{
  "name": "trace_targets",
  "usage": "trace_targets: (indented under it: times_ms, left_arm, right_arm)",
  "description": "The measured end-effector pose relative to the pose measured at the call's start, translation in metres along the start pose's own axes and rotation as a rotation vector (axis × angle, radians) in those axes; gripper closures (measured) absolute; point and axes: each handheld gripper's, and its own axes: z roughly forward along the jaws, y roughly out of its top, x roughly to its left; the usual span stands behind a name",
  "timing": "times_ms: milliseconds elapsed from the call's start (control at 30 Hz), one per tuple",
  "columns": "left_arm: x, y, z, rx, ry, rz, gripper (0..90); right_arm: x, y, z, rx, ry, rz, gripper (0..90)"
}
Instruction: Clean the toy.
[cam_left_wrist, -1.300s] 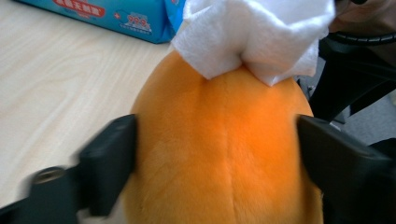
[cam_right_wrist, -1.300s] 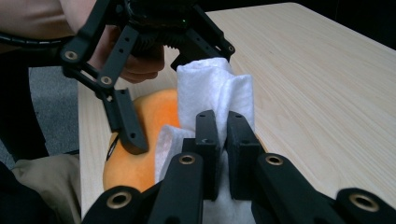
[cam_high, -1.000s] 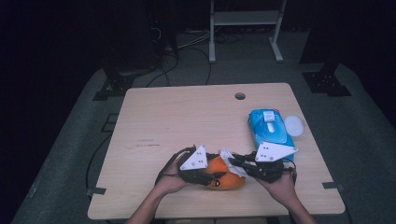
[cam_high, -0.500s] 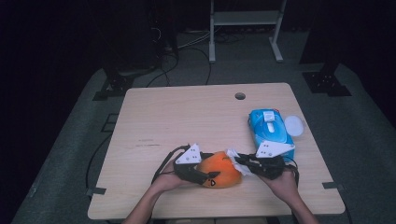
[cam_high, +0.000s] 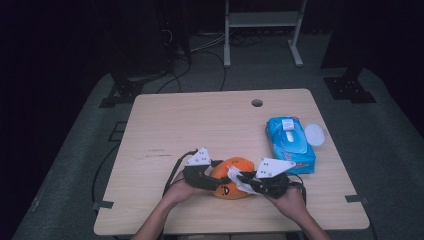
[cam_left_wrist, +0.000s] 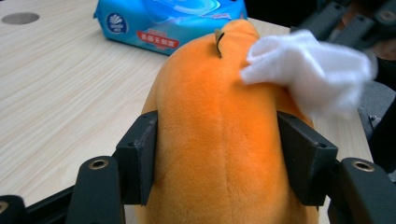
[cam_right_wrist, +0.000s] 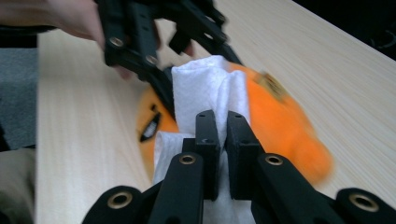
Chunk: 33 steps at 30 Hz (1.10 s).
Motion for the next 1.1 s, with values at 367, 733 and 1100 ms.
trace_targets:
  times_ms: [367,733,1100]
  left_arm:
    - [0.001,-0.001,0.001,-0.006,-0.004,-0.009,35.8]
    - [0.004,-0.003,0.0,-0.005,-0.008,-0.01,35.9]
    - [-0.007,0.001,0.003,-0.006,-0.021,0.082,36.5]
  right_arm:
    - [-0.029,-0.025,-0.017,0.021,-0.069,0.109,84.0]
    - [-0.024,-0.017,-0.009,-0.002,-0.036,0.102,84.0]
    - [-0.025,-0.014,-0.02,-0.051,-0.029,0.131,84.0]
